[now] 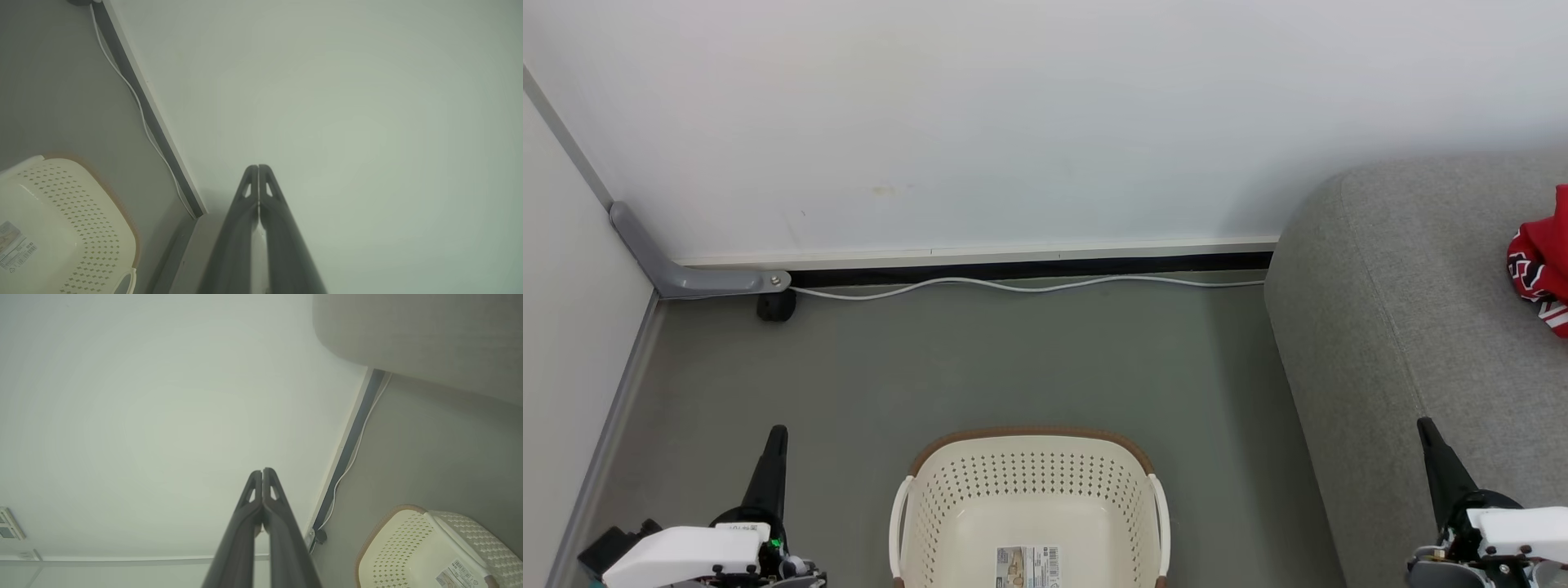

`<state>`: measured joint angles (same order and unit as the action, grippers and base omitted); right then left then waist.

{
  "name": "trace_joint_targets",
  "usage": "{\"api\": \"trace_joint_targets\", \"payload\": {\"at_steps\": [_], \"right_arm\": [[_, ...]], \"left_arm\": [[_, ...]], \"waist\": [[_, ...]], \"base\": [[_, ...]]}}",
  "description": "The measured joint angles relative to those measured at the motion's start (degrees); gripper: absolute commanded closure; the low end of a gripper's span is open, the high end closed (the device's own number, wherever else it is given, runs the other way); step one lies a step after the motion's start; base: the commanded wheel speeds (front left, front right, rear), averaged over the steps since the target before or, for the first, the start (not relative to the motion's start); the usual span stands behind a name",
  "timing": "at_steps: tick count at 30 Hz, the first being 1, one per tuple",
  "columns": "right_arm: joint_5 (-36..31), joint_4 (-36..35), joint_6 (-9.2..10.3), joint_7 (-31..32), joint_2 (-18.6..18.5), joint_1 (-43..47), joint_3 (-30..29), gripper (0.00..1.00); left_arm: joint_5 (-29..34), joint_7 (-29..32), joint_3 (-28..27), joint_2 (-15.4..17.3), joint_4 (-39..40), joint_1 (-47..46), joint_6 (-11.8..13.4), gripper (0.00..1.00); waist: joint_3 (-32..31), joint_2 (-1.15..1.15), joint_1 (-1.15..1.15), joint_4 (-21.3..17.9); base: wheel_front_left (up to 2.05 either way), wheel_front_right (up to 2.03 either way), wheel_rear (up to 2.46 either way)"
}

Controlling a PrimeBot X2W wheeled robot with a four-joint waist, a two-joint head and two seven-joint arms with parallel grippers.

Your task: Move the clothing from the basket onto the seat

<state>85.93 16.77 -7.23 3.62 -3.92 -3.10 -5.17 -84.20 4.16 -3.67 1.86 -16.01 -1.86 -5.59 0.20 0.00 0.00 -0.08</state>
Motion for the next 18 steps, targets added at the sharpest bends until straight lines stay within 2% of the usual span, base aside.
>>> {"api": "trace_joint_targets", "payload": {"at_steps": [11,18], "right_arm": [[5.76,-0.91,0.00,2.25,1.23,-0.52,-2.00,1.00],[5.92,-0.96,0.00,2.26,1.47,-0.52,-2.03,1.00]], "left_arm": [[-7.58,1.97,-0.91,0.02,0.32,-1.03,-1.43,1.00],[-7.76,1.97,-0.94,0.02,0.33,-1.03,-1.43,1.00]], "waist": [[-0.02,0.00,0.00,0.08],[-0.02,0.00,0.00,0.08]], "base": [[0.00,0.00,0.00],[0.00,0.00,0.00]]}}
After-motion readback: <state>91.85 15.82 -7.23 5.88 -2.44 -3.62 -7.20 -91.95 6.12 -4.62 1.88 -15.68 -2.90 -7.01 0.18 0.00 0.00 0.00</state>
